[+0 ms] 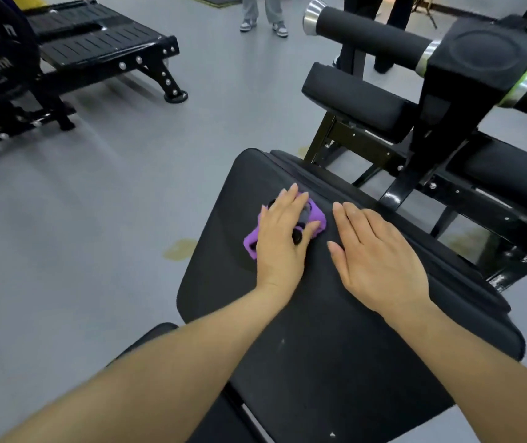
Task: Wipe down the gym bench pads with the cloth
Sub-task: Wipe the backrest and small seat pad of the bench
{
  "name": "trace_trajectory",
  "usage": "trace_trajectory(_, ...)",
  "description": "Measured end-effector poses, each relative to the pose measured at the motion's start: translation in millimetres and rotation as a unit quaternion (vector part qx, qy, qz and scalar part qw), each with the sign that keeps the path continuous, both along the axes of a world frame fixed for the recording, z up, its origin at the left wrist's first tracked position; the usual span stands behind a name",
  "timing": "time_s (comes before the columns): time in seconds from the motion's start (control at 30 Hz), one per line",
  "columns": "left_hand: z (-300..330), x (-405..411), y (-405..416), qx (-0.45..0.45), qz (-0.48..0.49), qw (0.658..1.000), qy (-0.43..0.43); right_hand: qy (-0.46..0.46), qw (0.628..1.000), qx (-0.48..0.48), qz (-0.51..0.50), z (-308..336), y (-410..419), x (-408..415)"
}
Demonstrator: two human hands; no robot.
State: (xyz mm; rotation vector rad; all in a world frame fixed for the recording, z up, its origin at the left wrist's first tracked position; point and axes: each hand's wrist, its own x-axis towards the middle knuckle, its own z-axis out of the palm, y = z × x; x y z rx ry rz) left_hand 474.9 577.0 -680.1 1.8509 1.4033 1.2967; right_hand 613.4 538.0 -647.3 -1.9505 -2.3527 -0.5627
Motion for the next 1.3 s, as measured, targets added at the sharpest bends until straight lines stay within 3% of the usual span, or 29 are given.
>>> trace_trajectory(0.2, 24, -4, 73, -0.027, 0.14, 0.99, -0.003, 0.0, 1.0, 0.022, 0.002, -1, 0, -1)
trace_trajectory(0.4, -1, 10, -13, 0.015, 0.029, 0.999, 0.014, 0.008, 1.0, 0.014, 0.0, -2, -1, 0)
trace_trajectory(0.5, -1, -13, 16, 0.032, -0.023, 0.997, 0.068, 0.005, 1.0, 0.024, 0.001, -2, -1, -1)
trace_trajectory(0.67, 5, -34, 65, -0.044, 0.138, 0.989, 0.016, -0.005, 1.0, 0.025, 0.006, -2, 0, -1)
trace_trajectory(0.87, -26, -17, -25, -0.013, 0.062, 0.997, 0.046, -0.012, 1.0, 0.01, -0.008, 1, 0, -2)
trace_trajectory(0.93, -28, -30, -13, 0.006, 0.031, 0.997, 0.068, -0.019, 1.0, 0.008, -0.009, 1, 0, -4)
trace_trajectory(1.1, -25, -64, 48, -0.046, 0.084, 0.995, 0.029, -0.026, 0.999, 0.041, -0.013, 4, -2, -8)
trace_trajectory(1.23, -31, -55, 24, -0.049, 0.121, 0.991, 0.015, -0.01, 0.998, 0.051, -0.03, -9, 2, -38)
trace_trajectory(1.3, -47, -62, -5, -0.054, 0.092, 0.994, 0.021, -0.025, 0.998, 0.047, -0.038, -18, 5, -45)
